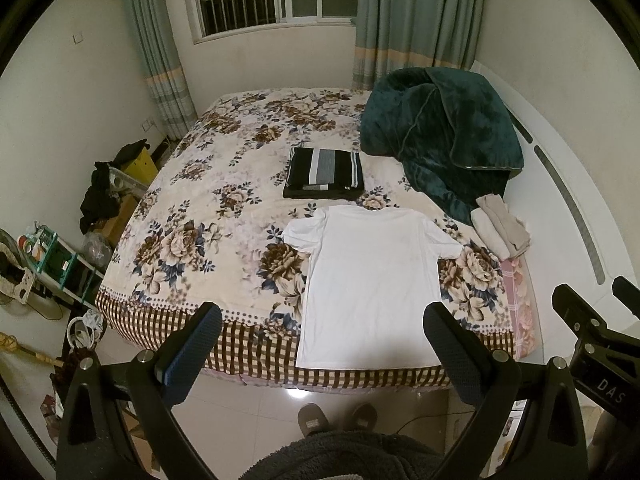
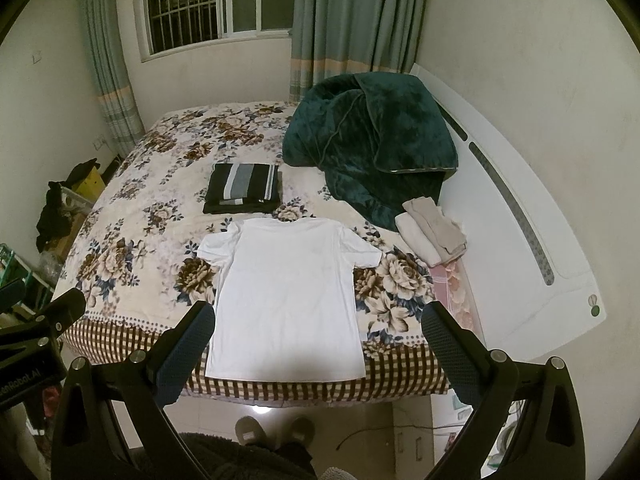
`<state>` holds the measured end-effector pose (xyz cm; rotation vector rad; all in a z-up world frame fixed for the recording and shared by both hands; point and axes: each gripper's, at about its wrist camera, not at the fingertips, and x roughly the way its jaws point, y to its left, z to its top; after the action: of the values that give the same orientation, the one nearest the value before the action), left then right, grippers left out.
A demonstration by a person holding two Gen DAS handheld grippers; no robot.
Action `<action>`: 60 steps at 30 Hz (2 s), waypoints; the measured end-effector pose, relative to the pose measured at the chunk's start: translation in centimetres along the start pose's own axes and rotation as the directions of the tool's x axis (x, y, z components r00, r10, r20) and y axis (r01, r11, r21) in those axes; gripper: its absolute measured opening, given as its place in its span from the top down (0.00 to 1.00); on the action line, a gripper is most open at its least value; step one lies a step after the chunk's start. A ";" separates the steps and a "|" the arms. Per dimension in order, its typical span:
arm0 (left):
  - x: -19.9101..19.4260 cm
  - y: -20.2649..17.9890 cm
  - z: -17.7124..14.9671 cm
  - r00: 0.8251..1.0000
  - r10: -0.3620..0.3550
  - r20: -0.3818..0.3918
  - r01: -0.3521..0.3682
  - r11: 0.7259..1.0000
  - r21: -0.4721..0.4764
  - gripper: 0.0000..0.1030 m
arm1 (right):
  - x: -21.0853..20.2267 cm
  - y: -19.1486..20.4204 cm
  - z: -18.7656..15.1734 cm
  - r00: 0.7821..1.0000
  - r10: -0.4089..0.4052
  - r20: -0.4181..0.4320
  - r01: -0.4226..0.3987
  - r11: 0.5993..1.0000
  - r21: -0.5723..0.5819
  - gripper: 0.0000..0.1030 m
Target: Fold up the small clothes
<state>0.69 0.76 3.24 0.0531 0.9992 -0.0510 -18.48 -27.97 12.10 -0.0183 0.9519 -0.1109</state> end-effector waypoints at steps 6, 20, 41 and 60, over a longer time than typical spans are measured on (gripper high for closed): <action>0.0 -0.1 0.5 1.000 0.001 0.007 -0.001 1.000 -0.002 0.00 | -0.2 0.1 0.1 1.000 0.001 -0.001 -0.001 1.000 -0.003 0.00; 1.7 -0.3 2.4 0.998 0.024 0.054 -0.023 1.000 -0.012 0.00 | 0.2 0.4 0.1 1.000 -0.003 -0.006 0.003 1.000 0.007 0.00; 41.7 -3.5 6.9 0.905 0.277 -0.324 -0.299 0.954 -0.017 0.00 | 49.8 -21.1 -4.0 0.929 0.174 -0.328 0.123 0.688 0.716 0.01; 66.6 -3.1 2.9 0.837 0.118 -0.534 -0.247 0.953 -0.178 0.00 | 85.6 -25.7 -7.6 0.975 0.211 -0.076 0.025 0.232 0.972 0.91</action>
<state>38.87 -3.77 -51.31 -0.0645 1.5345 0.2783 22.33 -62.10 -60.14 1.2984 0.9277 -0.6164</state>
